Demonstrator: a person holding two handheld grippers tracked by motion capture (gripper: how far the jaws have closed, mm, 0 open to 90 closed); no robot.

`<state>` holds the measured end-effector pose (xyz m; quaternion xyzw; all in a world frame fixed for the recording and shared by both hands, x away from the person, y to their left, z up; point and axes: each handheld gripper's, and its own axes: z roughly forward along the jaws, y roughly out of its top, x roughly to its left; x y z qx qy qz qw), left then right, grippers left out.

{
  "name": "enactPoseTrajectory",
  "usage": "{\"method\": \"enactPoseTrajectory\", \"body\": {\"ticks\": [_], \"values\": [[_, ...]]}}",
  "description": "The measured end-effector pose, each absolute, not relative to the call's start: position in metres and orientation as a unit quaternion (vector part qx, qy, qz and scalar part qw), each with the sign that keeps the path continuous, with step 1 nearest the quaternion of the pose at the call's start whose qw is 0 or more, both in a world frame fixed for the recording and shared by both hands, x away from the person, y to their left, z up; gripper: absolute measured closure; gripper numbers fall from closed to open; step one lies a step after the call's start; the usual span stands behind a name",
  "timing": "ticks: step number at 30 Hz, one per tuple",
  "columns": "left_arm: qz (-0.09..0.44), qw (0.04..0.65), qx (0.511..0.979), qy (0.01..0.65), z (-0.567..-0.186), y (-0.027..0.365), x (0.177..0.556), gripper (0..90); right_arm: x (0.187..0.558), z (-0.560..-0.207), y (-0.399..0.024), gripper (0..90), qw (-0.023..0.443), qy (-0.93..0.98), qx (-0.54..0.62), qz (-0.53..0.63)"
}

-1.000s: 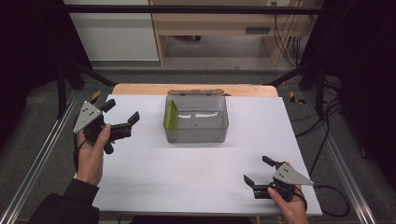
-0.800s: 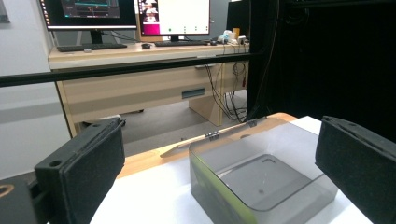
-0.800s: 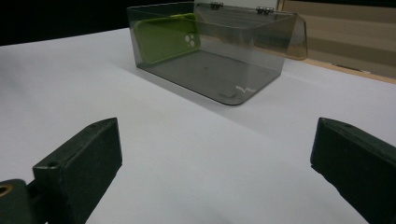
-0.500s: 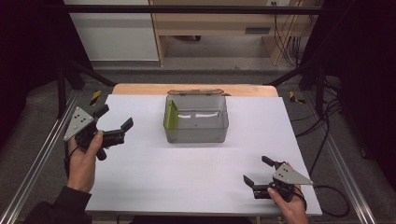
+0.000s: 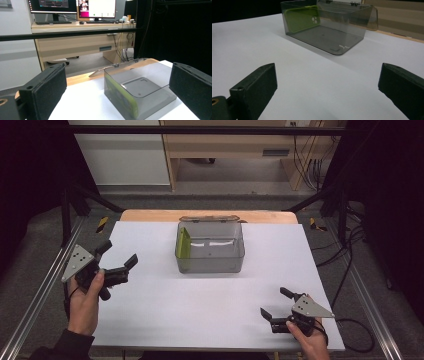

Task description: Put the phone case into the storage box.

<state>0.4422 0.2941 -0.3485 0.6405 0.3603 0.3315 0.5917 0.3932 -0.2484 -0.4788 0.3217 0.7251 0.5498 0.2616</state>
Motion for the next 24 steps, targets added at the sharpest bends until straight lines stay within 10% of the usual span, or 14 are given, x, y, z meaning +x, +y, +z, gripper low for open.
{"method": "enactPoseTrajectory", "body": {"ticks": [24], "values": [[0.325,0.601,0.631,0.368,-0.379,0.3,0.421,0.7,0.394,-0.48,-0.247,2.5,0.262,0.732,0.319,0.542]]}}
